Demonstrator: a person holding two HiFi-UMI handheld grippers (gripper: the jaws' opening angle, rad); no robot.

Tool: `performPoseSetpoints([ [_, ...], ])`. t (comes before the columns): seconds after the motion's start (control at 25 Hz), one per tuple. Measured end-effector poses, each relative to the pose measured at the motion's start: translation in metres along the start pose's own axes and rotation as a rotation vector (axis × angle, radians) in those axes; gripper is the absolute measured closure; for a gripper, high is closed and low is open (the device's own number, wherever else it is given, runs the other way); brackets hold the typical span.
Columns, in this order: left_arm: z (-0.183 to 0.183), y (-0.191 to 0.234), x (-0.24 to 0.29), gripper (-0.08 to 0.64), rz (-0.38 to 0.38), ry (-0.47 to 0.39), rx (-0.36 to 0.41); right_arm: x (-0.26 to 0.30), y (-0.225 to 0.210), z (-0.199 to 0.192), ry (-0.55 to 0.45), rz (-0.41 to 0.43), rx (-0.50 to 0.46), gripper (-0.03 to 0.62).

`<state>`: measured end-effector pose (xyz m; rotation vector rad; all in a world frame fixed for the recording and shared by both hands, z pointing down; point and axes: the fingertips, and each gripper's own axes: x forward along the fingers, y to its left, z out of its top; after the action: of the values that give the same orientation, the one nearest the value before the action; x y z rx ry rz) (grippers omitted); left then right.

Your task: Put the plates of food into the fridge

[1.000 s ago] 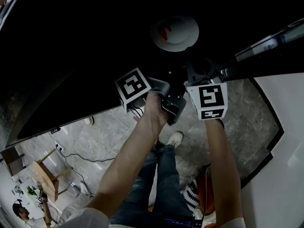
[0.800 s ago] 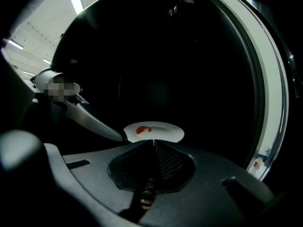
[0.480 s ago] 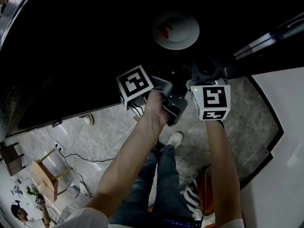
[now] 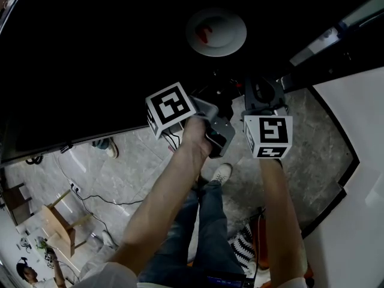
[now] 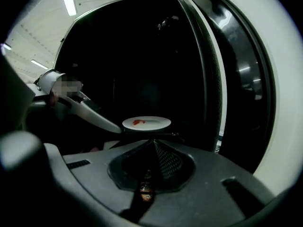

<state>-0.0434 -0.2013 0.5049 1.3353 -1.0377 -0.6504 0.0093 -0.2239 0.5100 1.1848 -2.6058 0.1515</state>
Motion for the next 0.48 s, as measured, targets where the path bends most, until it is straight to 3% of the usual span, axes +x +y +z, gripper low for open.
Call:
performPoseSetpoints([
  [0.12,0.001,0.001,-0.001,0.555,0.034,0.001,0.101,-0.007,0.0,-0.007,0.011,-0.01,0.033,0.583],
  [0.32,0.004,-0.021,-0.011,0.555,0.014,0.007,0.412,-0.02,0.009,-0.022,0.035,-0.02,0.074,0.583],
  [0.48,0.007,-0.027,-0.022,0.555,0.047,0.007,0.634,-0.027,0.021,-0.029,0.045,-0.027,0.066,0.583],
])
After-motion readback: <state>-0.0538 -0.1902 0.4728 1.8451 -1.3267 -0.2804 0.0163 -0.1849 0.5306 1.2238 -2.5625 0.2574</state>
